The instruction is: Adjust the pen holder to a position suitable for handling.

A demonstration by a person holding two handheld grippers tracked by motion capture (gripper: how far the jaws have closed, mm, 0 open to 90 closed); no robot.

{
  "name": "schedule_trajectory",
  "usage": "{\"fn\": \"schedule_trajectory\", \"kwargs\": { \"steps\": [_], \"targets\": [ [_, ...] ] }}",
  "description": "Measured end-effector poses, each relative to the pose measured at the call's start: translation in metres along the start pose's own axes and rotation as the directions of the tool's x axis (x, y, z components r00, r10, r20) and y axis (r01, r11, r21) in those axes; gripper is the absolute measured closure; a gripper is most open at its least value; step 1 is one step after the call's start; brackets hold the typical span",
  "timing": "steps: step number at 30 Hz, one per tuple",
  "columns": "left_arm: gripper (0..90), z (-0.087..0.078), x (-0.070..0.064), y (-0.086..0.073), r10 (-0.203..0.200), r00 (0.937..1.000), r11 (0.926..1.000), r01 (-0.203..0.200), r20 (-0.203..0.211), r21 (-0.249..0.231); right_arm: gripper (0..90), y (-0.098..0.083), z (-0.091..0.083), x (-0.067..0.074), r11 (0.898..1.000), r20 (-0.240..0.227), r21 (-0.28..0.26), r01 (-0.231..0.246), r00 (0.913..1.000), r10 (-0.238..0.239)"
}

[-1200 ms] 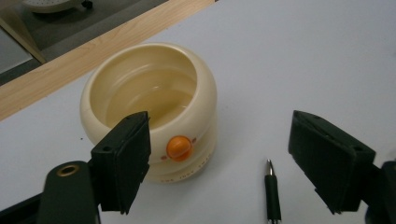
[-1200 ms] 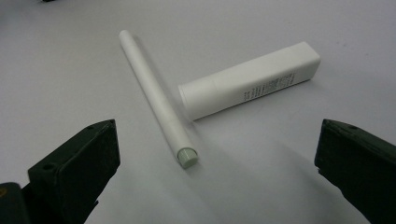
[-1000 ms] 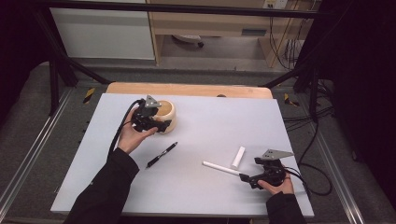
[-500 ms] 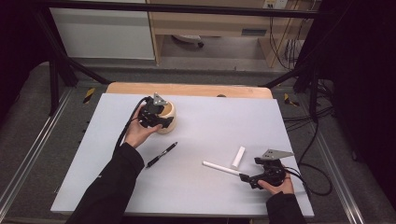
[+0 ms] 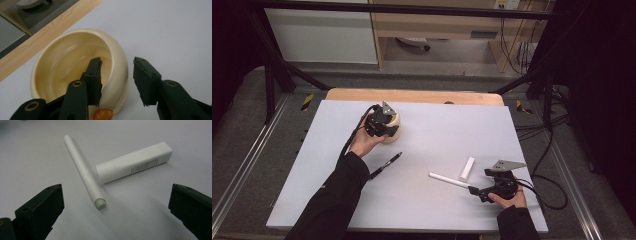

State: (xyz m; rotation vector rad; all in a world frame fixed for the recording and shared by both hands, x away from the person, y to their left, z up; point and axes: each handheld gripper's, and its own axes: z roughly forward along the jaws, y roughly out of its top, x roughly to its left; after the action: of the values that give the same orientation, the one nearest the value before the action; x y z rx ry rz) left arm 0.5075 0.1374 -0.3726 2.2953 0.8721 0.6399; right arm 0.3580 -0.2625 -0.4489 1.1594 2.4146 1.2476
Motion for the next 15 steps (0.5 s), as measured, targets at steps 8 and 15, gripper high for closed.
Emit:
{"fn": "schedule_trajectory", "kwargs": {
  "steps": [8, 15],
  "targets": [
    [65.2, -0.0024, -0.0003, -0.0008, 0.045, 0.9989, 0.9989, -0.046, 0.014, 0.011, 0.7, 0.0001, -0.0002, 0.0004, 1.0, -0.001, 0.001, -0.003, 1.0, 0.003],
    [71.2, -0.0067, -0.0036, -0.002, 0.068, 0.9973, 0.9971, -0.069, 0.028, 0.03, 0.7, 0.0001, -0.0001, 0.0002, 1.0, -0.002, 0.002, -0.003, 1.0, 0.003]
  ]
}}
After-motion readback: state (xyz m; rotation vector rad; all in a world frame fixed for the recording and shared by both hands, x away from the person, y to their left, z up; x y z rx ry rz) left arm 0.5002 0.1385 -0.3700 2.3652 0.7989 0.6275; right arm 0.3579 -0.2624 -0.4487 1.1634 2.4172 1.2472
